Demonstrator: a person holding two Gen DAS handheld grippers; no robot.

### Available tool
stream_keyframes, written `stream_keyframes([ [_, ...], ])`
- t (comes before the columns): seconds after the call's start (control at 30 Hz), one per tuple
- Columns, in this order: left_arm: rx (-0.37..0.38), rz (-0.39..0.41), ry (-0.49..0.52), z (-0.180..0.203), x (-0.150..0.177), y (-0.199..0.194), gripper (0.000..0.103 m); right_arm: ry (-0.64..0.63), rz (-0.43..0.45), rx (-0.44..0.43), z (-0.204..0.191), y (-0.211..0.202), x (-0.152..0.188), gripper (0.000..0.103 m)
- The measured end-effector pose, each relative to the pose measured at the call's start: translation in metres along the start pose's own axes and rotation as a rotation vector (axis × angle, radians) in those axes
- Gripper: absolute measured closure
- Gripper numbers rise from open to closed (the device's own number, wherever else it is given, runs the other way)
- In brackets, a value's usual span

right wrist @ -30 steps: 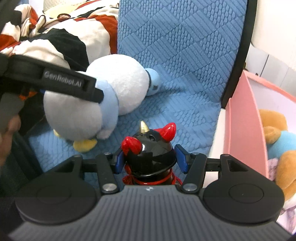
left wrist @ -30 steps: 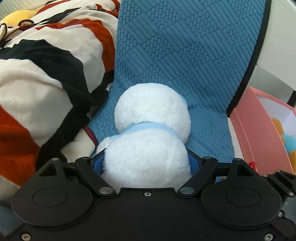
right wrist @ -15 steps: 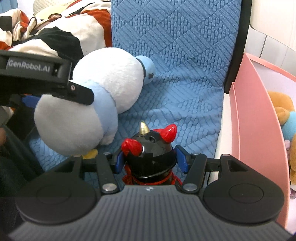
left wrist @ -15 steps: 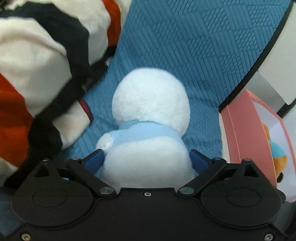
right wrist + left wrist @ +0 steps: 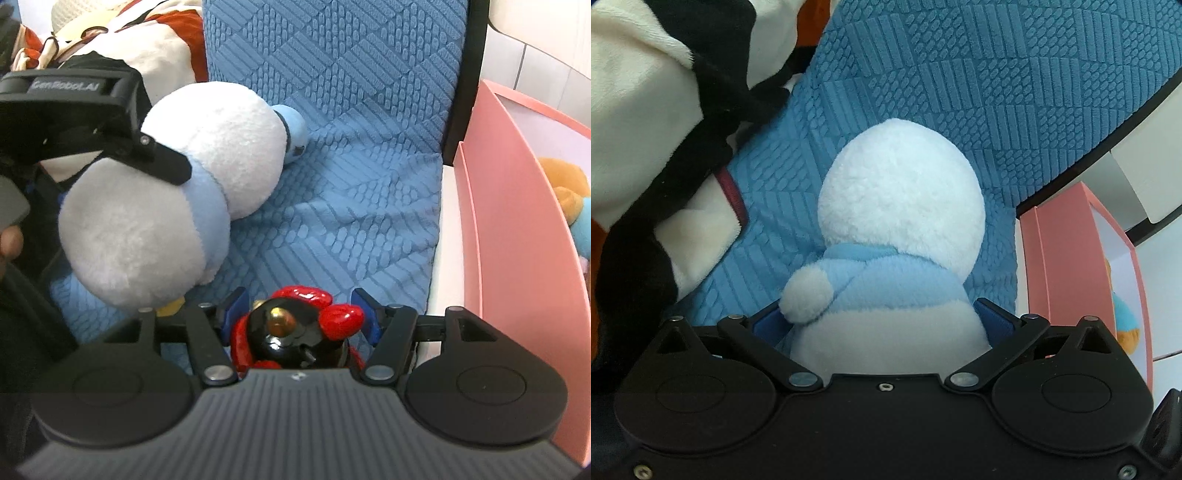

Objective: Organize objects
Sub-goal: 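Lift the devil figure with the right tool while the left tool lifts the snowman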

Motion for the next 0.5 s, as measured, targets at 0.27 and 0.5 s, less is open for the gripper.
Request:
stream_keyframes([
  [0.27,0.017,-0.051,0.000,0.001,-0.013,0.016,0.001,-0.024,-0.067,-0.002,-0.005,0.010,0.009,0.040],
  [0.5,0.008,-0.102,0.027,0.010,-0.014,0.034,0.001,-0.008,-0.066,-0.008,-0.001,0.014,0.008,0.042],
])
Point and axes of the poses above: each gripper's, at about its wrist camera, not at the fingertips, and y roughly the way its jaws point, z to its right, x to its underside, the point moved 4 cm from there along y, roughly the way its jaws point, and after that the axes turned 7 degrees about -z, right-handed, at the moved point
